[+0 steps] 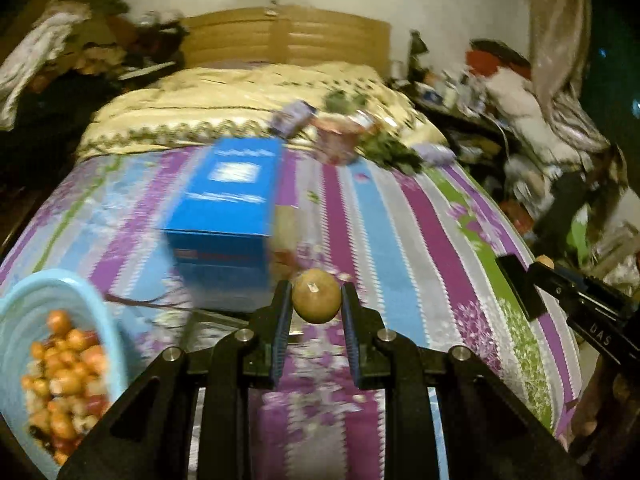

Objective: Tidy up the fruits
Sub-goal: 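Lift and carry both tan fruits over the light-blue basket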

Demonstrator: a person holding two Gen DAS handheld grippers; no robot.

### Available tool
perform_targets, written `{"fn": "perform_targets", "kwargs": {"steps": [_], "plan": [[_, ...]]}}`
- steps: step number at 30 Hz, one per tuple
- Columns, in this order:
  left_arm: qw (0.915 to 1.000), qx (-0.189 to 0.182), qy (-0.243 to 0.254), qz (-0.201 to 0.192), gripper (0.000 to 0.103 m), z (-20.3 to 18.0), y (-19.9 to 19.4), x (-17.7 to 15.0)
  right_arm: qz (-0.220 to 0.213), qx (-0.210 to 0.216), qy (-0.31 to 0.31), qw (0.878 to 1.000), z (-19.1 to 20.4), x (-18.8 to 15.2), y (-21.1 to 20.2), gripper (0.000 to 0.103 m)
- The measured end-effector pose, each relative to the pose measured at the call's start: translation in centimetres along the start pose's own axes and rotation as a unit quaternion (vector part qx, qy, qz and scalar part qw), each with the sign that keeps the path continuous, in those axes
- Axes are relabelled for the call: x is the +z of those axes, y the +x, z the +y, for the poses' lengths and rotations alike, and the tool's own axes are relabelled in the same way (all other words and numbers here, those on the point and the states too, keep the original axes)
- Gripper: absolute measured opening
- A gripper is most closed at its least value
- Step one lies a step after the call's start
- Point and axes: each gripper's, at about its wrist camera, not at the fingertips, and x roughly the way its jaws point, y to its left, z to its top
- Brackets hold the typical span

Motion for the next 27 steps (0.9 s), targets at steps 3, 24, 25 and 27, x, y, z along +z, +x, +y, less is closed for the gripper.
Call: {"fn": "perform_targets", "kwargs": {"steps": [3, 24, 25, 27], "plan": [[0.9996, 0.016, -0.017, -0.013, 0.024, 2.8, -2.6, 0.4, -0.004, 0.021, -0.017, 1.0, 2.8, 0.8, -0.3, 0.027], [0.9785, 0.125, -0.163, -0.012, 0.024, 24.5, -13.1, -4.6, 0.081, 0.198, -0.143, 0.966, 25.7, 2.9, 2.7, 0.027], [0.9772, 0.129, -0.169, -0.005, 0.024, 25.5, -13.2, -4.8, 0.093, 0.205, -0.151, 0.963, 26.8, 2.8, 3.3, 0.027], [0.9751, 0.133, -0.177, 0.004, 0.024, 27.3, -13.2, -5.1, 0.113, 0.213, -0.163, 0.957, 28.5, 2.8, 4.2, 0.027]]}}
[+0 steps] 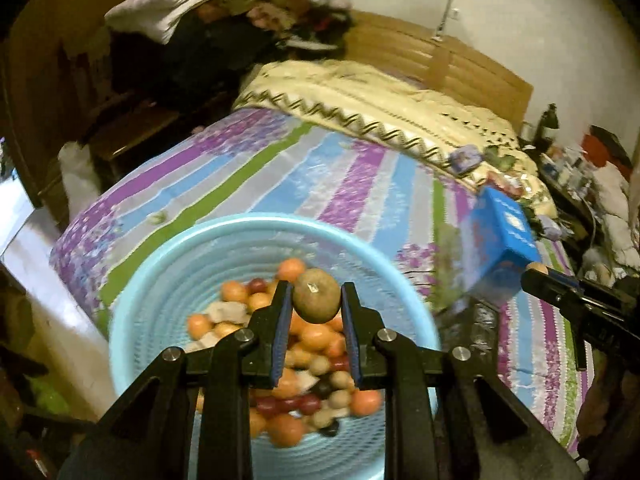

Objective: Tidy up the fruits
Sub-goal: 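Lift and carry both tan fruits over the light-blue basket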

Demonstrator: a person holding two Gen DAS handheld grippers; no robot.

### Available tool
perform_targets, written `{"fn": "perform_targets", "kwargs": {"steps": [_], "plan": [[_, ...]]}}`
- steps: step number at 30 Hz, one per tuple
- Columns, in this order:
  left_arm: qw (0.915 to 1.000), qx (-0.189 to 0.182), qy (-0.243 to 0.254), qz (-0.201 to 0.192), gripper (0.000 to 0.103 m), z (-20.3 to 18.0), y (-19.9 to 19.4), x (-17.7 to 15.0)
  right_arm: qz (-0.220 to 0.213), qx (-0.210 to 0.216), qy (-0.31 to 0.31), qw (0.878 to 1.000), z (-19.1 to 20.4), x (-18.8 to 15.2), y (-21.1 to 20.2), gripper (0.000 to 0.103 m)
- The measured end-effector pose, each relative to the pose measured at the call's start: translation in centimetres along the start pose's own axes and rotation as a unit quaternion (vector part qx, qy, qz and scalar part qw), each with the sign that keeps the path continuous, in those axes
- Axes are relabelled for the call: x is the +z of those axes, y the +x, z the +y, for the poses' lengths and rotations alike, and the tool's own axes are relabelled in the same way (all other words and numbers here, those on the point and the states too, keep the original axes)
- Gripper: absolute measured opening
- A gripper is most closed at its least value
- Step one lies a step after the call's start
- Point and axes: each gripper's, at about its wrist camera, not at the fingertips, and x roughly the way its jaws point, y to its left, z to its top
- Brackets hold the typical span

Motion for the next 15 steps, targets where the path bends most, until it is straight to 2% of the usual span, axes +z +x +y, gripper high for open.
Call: {"fn": "perform_targets", "kwargs": {"steps": [5, 15], "plan": [[0.9995, 0.011, -0.016, 0.027, 0.024, 4.3, 1.0, 0.2, 0.055, 0.021, -0.019, 0.998, 2.1, 1.2, 3.4, 0.027], [0.9918, 0.009, -0.042, 0.12, 0.024, 8.5, 5.4, -1.4, 0.169, 0.024, -0.041, 0.984, 3.8, 1.0, 9.5, 0.027]]}}
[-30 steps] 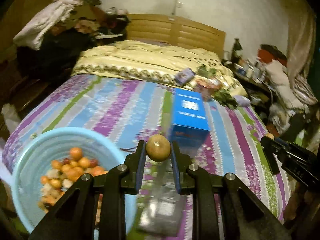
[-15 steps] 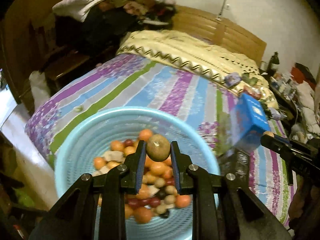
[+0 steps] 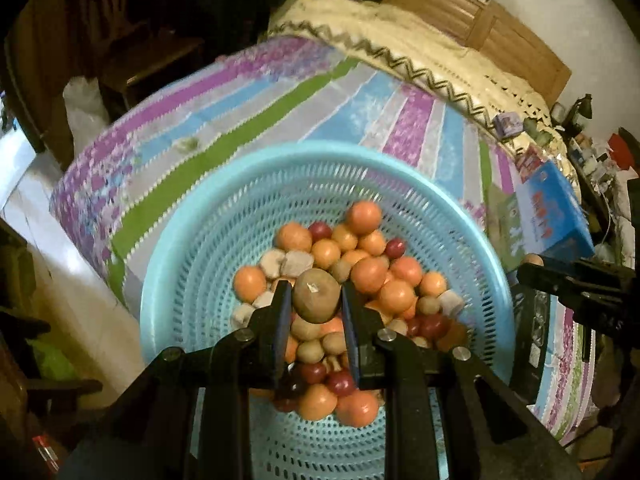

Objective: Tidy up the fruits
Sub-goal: 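Lift and carry both tan fruits over the light-blue basket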

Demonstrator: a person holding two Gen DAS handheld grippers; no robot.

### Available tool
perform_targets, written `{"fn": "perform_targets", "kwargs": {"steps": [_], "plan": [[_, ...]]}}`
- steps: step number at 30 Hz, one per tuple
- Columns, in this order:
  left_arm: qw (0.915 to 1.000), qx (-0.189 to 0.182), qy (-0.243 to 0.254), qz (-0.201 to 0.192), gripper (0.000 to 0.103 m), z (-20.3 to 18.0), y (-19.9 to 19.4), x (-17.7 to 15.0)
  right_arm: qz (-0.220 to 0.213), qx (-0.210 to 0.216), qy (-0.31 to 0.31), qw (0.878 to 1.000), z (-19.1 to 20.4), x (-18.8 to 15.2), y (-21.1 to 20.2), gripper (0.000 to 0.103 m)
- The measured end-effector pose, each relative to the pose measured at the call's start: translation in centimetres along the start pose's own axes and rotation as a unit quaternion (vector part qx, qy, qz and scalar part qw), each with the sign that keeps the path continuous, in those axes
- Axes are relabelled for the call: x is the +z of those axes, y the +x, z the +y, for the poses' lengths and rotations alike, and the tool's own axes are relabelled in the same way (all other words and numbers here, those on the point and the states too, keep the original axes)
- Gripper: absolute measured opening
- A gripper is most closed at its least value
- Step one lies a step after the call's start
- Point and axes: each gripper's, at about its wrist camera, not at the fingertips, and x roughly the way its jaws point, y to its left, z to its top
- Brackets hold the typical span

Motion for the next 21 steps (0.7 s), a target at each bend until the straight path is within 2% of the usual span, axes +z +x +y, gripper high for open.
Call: {"fn": "perform_targets", "kwargs": {"steps": [10, 21], "plan": [[0.9989, -0.003, 0.007, 0.045, 0.024, 0.6, 2.6, -0.5, 0.017, -0.016, -0.015, 1.0, 0.6, 0.8, 0.9, 0.027], [0.9987, -0.006, 0.006, 0.051, 0.024, 0.9, 3.4, -0.7, 0.017, -0.015, -0.018, 1.0, 1.0, 0.7, 1.1, 0.027]]}}
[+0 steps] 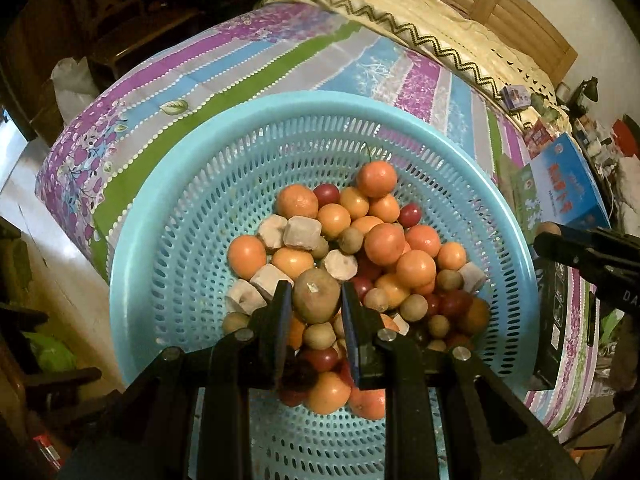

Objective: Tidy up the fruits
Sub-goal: 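Open both tools to drop the tan fruits into the basket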

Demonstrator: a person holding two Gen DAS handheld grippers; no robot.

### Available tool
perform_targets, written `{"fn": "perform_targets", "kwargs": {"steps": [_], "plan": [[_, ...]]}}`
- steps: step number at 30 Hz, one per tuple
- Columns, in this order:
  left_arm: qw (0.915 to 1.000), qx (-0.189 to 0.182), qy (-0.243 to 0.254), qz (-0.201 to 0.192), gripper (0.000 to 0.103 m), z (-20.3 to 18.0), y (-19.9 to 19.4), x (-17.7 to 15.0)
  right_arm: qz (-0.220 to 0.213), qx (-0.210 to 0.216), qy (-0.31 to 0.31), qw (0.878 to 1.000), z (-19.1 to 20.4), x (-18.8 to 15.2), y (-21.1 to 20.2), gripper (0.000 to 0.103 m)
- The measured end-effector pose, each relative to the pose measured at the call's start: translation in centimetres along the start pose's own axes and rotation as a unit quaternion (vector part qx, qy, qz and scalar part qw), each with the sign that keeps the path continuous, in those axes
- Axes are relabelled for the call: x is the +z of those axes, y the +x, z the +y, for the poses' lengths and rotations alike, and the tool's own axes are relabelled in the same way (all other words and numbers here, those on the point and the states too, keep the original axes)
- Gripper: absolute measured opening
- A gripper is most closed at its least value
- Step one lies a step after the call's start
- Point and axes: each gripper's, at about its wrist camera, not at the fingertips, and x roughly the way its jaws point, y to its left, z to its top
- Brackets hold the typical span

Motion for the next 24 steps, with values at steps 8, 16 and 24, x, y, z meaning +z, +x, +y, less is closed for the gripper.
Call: {"fn": "perform_targets", "kwargs": {"steps": [8, 16, 24], "plan": [[1.0, 0.001, -0.002, 0.0, 0.024, 0.1, 0.1, 0.1, -0.001, 0.002, -0.004, 1.0, 0.3, 0.3, 0.2, 0.027], [0.9999, 0.006, -0.007, -0.004, 0.024, 0.3, 0.4, 0.2, -0.006, 0.004, -0.006, 1.0, 0.4, 0.4, 0.2, 0.027], [0.9995, 0.012, -0.017, -0.024, 0.078, 0.3, -0.1, 0.3, -0.042, -0.008, -0.019, 0.999, 0.6, 0.1, -1.0, 0.069]]}}
